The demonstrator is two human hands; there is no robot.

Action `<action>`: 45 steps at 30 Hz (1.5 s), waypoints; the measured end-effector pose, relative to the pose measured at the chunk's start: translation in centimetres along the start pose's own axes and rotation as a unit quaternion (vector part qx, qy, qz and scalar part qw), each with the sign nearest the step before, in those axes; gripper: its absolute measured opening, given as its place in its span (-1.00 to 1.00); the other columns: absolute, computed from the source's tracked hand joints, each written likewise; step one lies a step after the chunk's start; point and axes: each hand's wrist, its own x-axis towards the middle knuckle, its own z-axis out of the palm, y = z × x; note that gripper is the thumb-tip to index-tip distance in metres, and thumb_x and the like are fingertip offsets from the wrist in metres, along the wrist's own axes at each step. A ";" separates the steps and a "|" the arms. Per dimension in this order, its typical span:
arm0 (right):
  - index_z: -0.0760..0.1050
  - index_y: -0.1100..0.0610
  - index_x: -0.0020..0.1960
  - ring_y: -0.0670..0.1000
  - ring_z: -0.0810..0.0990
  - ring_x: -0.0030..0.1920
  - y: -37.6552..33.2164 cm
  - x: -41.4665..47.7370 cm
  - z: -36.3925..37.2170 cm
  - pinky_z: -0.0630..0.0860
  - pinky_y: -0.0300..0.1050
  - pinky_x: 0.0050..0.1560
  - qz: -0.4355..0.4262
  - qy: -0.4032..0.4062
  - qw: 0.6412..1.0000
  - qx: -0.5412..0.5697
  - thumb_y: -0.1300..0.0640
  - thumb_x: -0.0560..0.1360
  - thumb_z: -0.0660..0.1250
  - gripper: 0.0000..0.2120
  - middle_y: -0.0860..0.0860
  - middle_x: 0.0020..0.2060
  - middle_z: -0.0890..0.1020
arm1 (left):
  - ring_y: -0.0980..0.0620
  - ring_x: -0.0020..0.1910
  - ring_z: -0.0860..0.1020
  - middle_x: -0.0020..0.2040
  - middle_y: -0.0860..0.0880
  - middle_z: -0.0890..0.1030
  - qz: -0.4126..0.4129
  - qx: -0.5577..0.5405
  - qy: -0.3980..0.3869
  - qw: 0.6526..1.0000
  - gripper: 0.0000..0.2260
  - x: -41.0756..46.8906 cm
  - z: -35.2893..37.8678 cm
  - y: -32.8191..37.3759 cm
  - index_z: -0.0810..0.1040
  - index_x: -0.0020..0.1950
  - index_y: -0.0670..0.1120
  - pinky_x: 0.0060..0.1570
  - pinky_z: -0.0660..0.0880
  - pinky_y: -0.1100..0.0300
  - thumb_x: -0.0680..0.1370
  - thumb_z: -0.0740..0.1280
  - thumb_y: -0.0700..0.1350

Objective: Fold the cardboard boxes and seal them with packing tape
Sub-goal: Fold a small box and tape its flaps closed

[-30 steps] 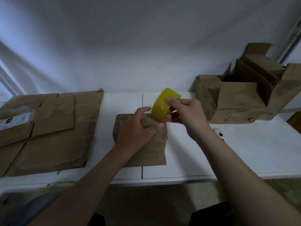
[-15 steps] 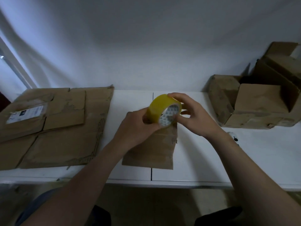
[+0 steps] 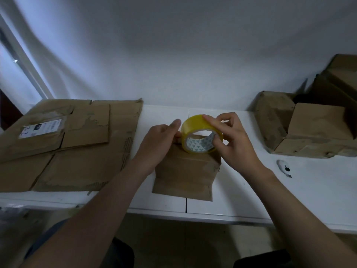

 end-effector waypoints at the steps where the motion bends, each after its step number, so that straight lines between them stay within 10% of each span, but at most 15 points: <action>1: 0.47 -0.09 0.45 -0.12 0.42 0.12 0.0 -0.1 0.1 0.52 -0.19 -0.04 -0.004 0.001 1.000 -0.002 0.36 0.55 0.28 -0.44 -0.03 0.15 0.36 | 0.11 -0.06 0.59 -0.10 0.04 0.67 0.003 0.011 -0.006 1.000 -0.63 0.0 0.0 0.0 0.67 -0.05 -0.04 -0.12 0.46 0.17 0.63 0.23 0.21; 10: 0.36 -0.12 0.51 -0.13 0.42 0.22 0.0 -0.7 0.6 0.52 -0.21 0.10 -0.002 -0.004 1.000 0.005 0.31 0.60 0.32 -0.43 -0.01 0.23 0.36 | 0.12 -0.06 0.58 -0.08 0.03 0.67 0.003 -0.006 -0.057 0.998 -0.73 0.2 -0.2 -0.6 0.64 -0.05 -0.03 -0.15 0.43 0.21 0.64 0.29 0.13; 18: 0.40 0.01 0.37 0.00 0.50 0.23 -0.7 -0.4 1.6 0.54 -0.06 0.16 -0.050 0.000 0.999 -0.005 0.41 0.56 0.29 -0.52 0.03 0.26 0.43 | -0.02 0.07 0.63 -0.12 -0.01 0.71 -0.034 -0.068 -0.063 0.995 -0.75 2.1 -2.3 -2.6 0.64 -0.38 0.09 0.27 0.53 -0.12 0.47 0.50 0.12; 31: 0.33 -0.14 0.44 -0.11 0.56 0.14 -1.8 -0.6 2.9 0.53 -0.21 0.08 0.069 0.035 0.996 0.033 0.35 0.56 0.31 -0.42 -0.18 0.26 0.48 | -0.02 0.05 0.71 0.06 -0.15 0.72 -0.028 -0.173 -0.141 0.974 -0.83 3.4 -4.8 -3.4 0.47 -0.03 -0.25 0.14 0.59 0.16 0.69 0.26 -0.16; 45: 0.52 -0.20 0.29 0.12 0.46 0.11 -4.4 3.5 2.4 0.41 -0.04 -0.12 -0.076 -0.087 0.959 -0.257 0.42 0.38 0.26 -0.34 0.02 0.26 0.46 | 0.07 0.08 0.69 0.05 -0.01 0.74 -0.102 -0.135 -0.159 0.973 -0.72 5.4 -10.0 -7.8 0.57 0.22 -0.17 0.22 0.53 0.04 0.61 0.39 -0.02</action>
